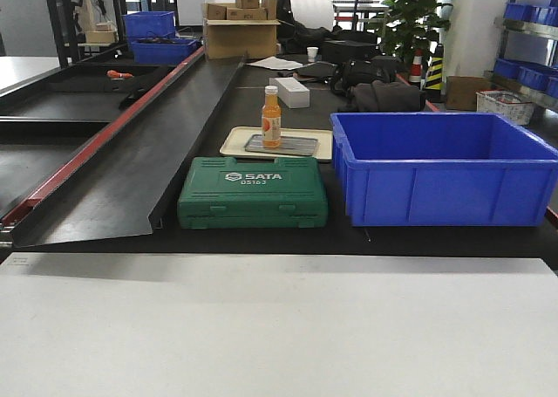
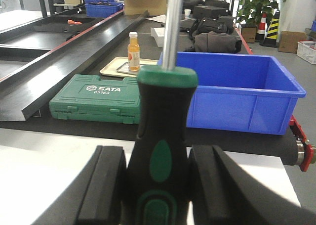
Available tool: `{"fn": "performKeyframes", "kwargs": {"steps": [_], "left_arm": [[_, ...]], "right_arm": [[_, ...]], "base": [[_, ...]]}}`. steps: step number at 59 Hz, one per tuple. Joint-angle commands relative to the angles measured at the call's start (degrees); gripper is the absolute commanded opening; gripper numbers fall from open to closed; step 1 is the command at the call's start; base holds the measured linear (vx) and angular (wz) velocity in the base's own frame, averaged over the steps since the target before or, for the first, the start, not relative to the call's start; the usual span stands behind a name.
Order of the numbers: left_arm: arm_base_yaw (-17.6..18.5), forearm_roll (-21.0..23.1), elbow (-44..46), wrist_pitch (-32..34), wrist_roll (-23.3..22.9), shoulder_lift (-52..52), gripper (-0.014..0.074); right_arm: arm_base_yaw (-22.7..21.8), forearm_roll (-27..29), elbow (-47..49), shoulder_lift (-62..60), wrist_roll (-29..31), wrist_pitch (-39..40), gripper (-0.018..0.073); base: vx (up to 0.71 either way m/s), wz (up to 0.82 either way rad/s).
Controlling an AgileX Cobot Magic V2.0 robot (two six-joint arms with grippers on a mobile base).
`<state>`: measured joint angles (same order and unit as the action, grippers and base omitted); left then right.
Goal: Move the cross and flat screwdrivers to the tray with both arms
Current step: 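Drive the base away from the table holding both screwdrivers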
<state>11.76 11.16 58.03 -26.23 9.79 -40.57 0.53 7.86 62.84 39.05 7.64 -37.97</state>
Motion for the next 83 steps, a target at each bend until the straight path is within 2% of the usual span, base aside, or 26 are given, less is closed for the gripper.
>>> {"fn": "performKeyframes", "kwargs": {"steps": [1, 38, 83], "left_arm": [[0.28, 0.71, 1.68, 5.42, -0.04, -0.19, 0.0003], [0.28, 0.77, 1.68, 5.42, -0.04, -0.15, 0.0003], [0.28, 0.77, 1.68, 5.42, -0.04, -0.15, 0.0003]], "right_arm": [[-0.06, 0.22, 1.62, 0.0, 0.02, 5.73, -0.0008], [-0.06, 0.22, 1.62, 0.0, 0.02, 5.67, -0.0008], [-0.06, 0.22, 1.62, 0.0, 0.02, 5.71, -0.0008]], "base": [[-0.03, -0.03], [-0.14, -0.09], [-0.17, -0.51]]}}
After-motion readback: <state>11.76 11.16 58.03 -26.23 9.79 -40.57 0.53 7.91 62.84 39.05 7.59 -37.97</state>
